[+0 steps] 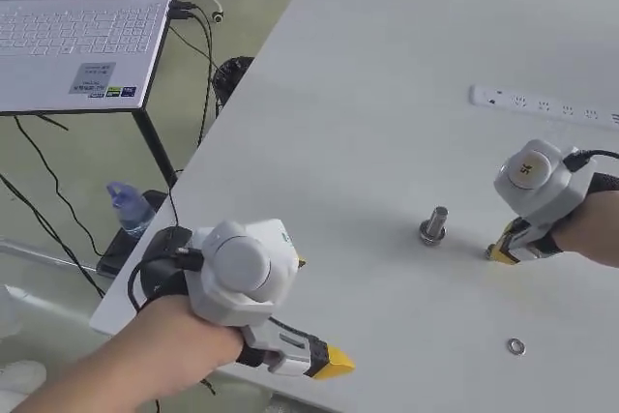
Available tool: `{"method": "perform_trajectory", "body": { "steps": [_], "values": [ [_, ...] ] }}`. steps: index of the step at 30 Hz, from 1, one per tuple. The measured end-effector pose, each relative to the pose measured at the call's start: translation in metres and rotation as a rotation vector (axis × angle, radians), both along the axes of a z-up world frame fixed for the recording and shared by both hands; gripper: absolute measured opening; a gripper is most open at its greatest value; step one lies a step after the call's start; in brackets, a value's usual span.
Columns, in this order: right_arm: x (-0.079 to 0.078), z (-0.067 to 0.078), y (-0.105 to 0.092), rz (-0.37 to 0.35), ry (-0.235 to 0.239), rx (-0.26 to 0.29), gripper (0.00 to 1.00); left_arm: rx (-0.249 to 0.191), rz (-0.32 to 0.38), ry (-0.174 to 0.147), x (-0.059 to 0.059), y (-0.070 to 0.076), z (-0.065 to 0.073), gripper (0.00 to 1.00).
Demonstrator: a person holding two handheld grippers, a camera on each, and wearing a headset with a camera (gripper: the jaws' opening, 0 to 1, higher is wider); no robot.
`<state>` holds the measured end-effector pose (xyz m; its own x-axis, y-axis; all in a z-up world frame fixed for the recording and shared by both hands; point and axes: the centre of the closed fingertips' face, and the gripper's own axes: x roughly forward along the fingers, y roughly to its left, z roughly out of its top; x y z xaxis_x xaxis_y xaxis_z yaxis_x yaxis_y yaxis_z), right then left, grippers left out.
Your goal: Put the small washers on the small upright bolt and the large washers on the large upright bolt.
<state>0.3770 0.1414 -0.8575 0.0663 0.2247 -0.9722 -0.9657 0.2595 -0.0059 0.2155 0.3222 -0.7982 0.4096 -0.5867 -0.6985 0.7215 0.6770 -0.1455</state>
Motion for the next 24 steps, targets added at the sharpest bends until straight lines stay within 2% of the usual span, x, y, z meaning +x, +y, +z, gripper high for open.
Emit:
{"method": "perform_trajectory", "body": {
  "steps": [13, 24],
  "values": [
    [0.0006, -0.0020, -0.0016, 0.018, -0.004, -0.015, 0.13, 0.001, 0.005, 0.004, -0.0016, -0.0003, -0.0020, 0.81],
    [0.0006, -0.0021, -0.0016, -0.002, 0.007, -0.001, 0.14, 0.005, 0.007, 0.001, -0.0024, 0.0013, -0.0014, 0.80]
  ]
}}
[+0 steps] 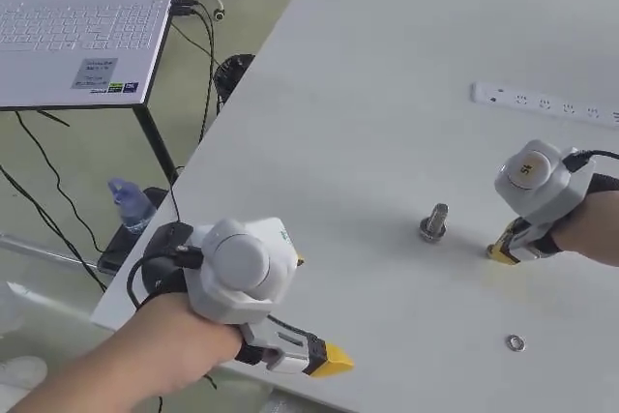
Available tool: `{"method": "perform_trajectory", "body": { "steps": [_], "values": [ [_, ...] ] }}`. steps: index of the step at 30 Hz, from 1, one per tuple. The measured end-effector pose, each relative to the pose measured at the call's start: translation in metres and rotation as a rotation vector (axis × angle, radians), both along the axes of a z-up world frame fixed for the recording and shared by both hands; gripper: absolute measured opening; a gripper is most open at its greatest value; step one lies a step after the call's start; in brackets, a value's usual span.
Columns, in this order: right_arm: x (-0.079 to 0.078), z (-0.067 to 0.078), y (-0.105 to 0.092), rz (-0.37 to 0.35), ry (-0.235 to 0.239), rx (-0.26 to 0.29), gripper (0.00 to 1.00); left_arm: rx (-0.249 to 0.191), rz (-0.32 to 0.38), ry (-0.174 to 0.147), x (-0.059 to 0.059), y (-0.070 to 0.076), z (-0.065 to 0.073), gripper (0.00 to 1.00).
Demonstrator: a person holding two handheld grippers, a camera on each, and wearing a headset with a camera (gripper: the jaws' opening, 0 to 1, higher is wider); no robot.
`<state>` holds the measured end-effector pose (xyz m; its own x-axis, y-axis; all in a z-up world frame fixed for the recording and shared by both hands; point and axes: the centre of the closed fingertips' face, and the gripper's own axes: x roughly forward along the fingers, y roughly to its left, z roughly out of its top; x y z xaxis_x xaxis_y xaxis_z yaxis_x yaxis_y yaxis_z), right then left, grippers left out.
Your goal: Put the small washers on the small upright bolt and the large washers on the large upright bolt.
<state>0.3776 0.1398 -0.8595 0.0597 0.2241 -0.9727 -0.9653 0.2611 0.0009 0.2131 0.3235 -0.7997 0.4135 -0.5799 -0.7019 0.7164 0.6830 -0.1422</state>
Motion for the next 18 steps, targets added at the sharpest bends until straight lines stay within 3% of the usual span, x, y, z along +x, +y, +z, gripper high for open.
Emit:
{"method": "perform_trajectory", "body": {
  "steps": [8, 18],
  "values": [
    [0.001, 0.000, 0.001, 0.026, -0.014, 0.000, 0.30, -0.009, 0.009, -0.011, 0.001, -0.001, 0.002, 0.81],
    [0.001, 0.013, 0.001, 0.037, -0.028, 0.007, 0.33, -0.018, 0.014, -0.038, 0.003, -0.001, 0.009, 0.85]
  ]
}}
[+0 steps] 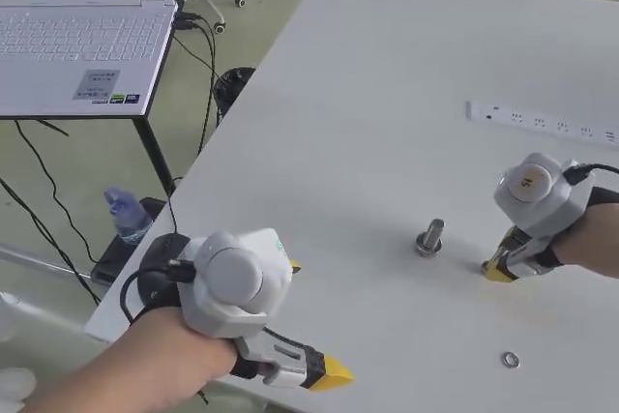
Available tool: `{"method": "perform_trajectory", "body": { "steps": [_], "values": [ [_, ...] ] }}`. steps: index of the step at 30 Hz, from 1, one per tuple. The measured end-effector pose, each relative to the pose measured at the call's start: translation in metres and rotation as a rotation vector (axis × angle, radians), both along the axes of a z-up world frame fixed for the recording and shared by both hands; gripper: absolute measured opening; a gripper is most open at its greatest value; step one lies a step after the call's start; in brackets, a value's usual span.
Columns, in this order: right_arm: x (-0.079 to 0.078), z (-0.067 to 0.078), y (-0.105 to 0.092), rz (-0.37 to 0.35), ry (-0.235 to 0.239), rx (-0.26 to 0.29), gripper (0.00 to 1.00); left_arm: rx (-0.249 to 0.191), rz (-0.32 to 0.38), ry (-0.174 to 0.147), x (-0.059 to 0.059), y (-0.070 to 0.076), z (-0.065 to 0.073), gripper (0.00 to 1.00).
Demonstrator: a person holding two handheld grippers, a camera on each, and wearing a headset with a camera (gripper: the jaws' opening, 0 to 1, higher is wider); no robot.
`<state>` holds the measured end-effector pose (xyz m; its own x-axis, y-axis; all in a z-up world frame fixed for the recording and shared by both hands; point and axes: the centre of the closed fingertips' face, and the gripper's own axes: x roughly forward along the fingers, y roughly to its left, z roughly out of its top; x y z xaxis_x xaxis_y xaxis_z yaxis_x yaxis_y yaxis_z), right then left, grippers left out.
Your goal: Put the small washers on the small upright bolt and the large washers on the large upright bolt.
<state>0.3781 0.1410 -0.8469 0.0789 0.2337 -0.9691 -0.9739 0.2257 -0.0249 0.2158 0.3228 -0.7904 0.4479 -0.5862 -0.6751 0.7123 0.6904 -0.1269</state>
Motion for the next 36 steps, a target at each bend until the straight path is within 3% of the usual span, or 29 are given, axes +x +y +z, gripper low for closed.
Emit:
{"method": "perform_trajectory", "body": {
  "steps": [11, 16, 28, 31, 36],
  "values": [
    [0.002, 0.031, 0.001, 0.000, -0.036, 0.034, 0.38, 0.015, -0.009, -0.036, 0.009, -0.001, 0.002, 0.90],
    [-0.003, 0.044, 0.000, -0.002, -0.031, 0.053, 0.41, 0.015, -0.012, -0.043, 0.010, -0.003, 0.002, 0.91],
    [-0.037, 0.052, -0.006, 0.005, -0.006, 0.062, 0.41, 0.020, -0.002, -0.057, 0.007, 0.000, 0.006, 0.97],
    [-0.046, 0.056, -0.004, 0.024, -0.012, 0.063, 0.41, 0.014, 0.001, -0.076, 0.006, 0.000, 0.010, 0.99],
    [-0.060, 0.057, -0.005, 0.028, -0.002, 0.070, 0.41, 0.016, -0.002, -0.067, 0.003, 0.000, 0.008, 0.98]
  ]
}}
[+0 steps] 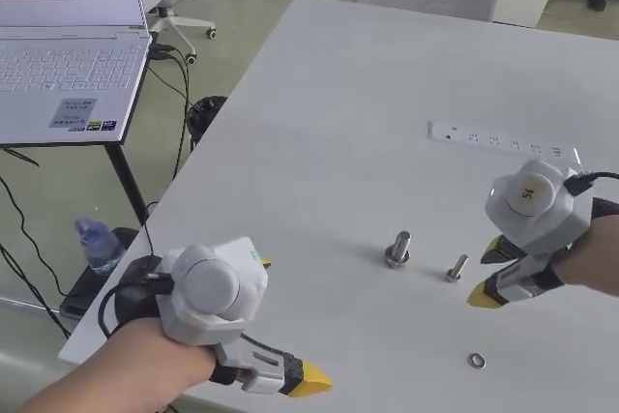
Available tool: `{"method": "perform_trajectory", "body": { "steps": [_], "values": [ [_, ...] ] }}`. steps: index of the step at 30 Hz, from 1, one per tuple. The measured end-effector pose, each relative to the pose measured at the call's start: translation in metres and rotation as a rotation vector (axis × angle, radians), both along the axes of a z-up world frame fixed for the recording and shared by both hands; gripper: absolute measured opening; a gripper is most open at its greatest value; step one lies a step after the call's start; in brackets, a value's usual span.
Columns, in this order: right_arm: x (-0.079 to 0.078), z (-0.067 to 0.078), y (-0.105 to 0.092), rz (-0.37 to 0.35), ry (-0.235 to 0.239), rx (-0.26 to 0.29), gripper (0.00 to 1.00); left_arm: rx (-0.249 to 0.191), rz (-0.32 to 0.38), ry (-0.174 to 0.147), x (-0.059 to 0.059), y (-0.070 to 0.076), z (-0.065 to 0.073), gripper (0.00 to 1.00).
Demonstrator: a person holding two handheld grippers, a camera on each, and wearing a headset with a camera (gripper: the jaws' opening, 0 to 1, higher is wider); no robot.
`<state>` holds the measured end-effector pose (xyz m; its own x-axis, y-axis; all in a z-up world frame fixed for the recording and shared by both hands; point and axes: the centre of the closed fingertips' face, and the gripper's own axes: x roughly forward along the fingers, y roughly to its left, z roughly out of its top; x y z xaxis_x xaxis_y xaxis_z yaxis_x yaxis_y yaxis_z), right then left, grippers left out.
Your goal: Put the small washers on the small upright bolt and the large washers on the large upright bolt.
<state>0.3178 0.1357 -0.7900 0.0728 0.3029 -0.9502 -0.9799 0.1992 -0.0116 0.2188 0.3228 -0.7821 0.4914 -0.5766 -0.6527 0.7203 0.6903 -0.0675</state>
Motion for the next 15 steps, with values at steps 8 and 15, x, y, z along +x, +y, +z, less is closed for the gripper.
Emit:
{"method": "perform_trajectory", "body": {
  "steps": [8, 15],
  "values": [
    [-0.019, -0.009, -0.008, 0.011, 0.017, 0.011, 0.41, 0.004, -0.007, 0.000, -0.003, -0.004, 0.000, 0.97],
    [-0.034, -0.019, -0.016, 0.042, 0.019, 0.013, 0.41, 0.000, -0.006, -0.005, -0.006, -0.007, 0.003, 0.96]
  ]
}}
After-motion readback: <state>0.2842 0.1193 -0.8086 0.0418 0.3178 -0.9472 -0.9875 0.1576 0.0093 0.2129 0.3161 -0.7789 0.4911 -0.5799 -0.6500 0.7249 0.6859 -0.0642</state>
